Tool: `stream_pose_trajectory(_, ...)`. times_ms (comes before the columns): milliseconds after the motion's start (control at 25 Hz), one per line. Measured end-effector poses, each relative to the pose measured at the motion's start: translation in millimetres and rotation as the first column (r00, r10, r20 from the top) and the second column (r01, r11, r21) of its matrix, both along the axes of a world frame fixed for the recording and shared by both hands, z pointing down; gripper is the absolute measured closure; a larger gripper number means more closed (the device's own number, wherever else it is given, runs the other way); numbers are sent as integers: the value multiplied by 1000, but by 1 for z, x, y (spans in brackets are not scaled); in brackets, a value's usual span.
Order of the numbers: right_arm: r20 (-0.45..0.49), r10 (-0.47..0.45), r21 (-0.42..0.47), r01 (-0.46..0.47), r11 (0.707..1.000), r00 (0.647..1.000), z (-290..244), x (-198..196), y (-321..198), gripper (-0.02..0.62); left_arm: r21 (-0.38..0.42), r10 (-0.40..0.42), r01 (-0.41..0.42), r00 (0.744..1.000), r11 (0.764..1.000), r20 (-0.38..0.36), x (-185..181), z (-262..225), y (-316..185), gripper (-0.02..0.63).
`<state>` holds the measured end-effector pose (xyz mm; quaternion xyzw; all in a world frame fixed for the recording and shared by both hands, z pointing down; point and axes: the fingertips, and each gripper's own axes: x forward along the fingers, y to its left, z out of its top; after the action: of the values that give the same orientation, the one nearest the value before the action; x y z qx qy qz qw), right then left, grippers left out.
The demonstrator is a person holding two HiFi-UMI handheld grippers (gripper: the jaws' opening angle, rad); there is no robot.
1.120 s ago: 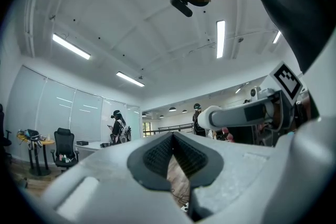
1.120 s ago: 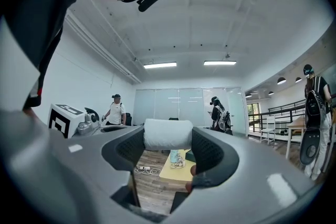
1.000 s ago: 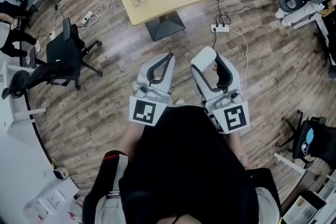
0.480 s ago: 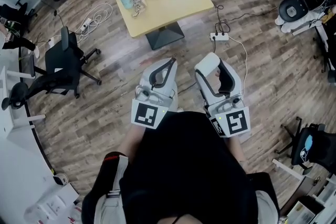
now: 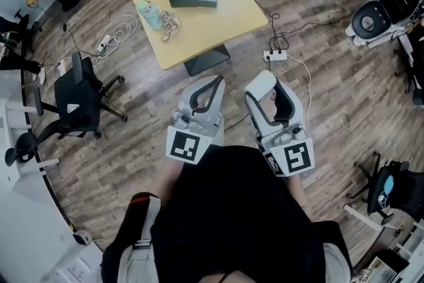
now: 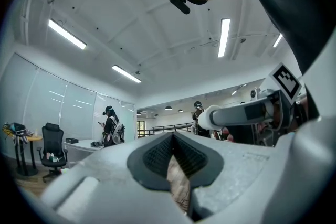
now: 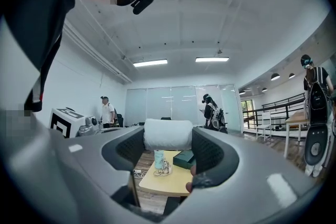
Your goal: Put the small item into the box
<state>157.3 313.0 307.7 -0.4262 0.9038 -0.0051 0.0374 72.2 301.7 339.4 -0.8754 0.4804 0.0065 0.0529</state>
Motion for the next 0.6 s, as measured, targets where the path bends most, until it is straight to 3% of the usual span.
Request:
stream_pose_trajectory(400, 4, 77, -20, -77, 997, 997, -2, -13, -96, 319, 39, 85, -86, 996, 996, 26, -12, -12, -100, 604)
stream_pose_trajectory(600, -7, 82, -11, -82, 997, 997, -5, -35, -142, 319, 25, 82, -81, 997, 996, -9, -33, -11, -147, 604)
